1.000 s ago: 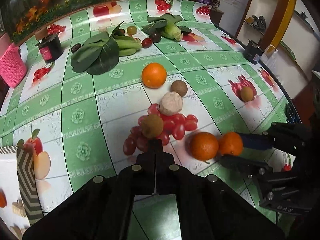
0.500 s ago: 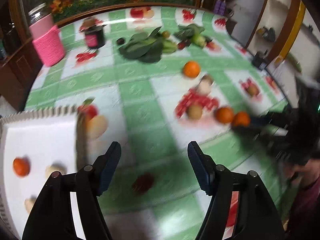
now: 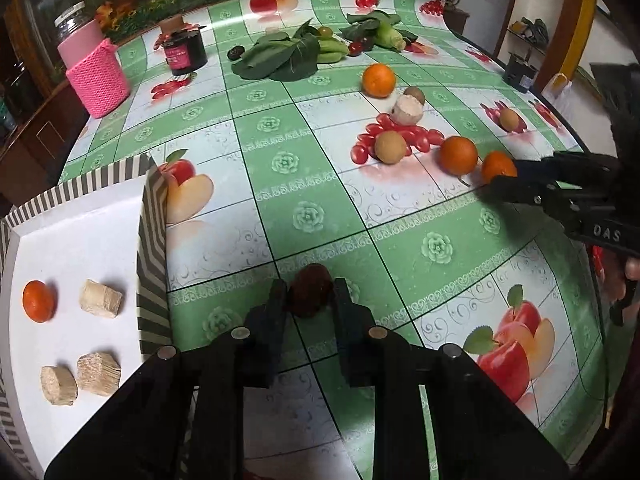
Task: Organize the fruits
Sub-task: 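Carry the red date and the orange toward the white tray with both tools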
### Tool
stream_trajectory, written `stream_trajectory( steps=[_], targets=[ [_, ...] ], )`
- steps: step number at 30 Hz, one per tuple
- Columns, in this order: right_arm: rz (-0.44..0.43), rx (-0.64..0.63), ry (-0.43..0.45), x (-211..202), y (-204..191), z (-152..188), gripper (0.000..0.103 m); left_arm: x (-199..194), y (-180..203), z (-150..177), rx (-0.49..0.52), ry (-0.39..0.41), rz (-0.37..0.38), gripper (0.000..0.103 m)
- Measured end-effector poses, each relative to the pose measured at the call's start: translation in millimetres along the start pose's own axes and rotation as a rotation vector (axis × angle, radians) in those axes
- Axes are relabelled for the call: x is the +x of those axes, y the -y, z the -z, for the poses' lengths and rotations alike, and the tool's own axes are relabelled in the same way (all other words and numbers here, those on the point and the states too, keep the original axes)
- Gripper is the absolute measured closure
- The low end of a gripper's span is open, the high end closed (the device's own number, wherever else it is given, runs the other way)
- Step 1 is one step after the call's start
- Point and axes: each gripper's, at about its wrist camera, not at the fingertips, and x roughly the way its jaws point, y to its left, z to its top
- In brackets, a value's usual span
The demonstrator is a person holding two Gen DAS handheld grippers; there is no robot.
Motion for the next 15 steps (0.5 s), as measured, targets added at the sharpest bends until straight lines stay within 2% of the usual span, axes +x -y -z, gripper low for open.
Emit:
stream_trajectory(
  steps=[7,15],
  targets=[
    [-0.037,-0.008,0.015,-8.9,-13.9,-0.9,0.072,-17.2,-7.6,5.2,-0.044,0.04,-0.001,0.084],
    [-0.069,-0.055,0.024,-10.9,-51.7,-7.6,0.072,-43.7,-30.7,14.5,-0.112,0.089,0.002,0.084]
  ],
)
